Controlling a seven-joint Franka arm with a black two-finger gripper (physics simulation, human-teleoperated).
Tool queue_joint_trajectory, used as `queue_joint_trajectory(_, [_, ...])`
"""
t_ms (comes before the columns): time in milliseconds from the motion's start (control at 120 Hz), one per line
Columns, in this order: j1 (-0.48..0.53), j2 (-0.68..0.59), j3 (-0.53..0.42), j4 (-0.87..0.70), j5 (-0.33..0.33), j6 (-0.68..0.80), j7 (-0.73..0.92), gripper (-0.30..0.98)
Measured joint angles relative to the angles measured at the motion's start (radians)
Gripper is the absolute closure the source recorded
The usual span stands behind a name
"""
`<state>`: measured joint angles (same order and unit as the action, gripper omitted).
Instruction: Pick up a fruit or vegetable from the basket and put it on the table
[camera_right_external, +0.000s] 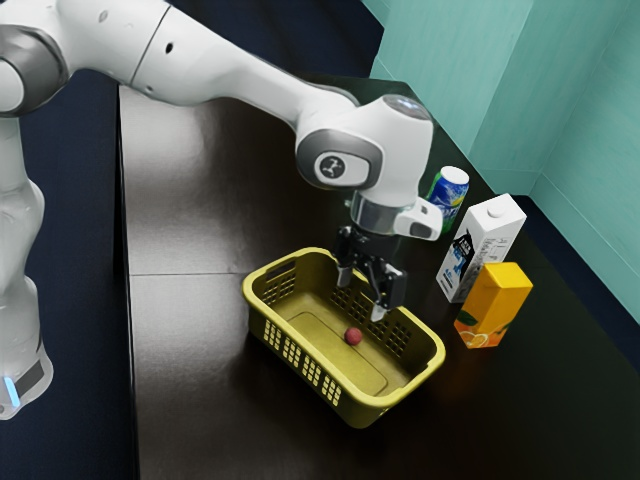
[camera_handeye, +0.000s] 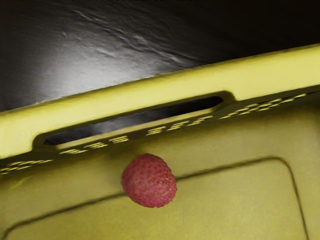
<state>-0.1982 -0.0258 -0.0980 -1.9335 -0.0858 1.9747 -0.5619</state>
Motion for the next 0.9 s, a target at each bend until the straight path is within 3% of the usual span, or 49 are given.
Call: queue_joint_trajectory(900, [0.067,0.038,-0.028,-0.046,0.001,0.1,-0.124,0.0])
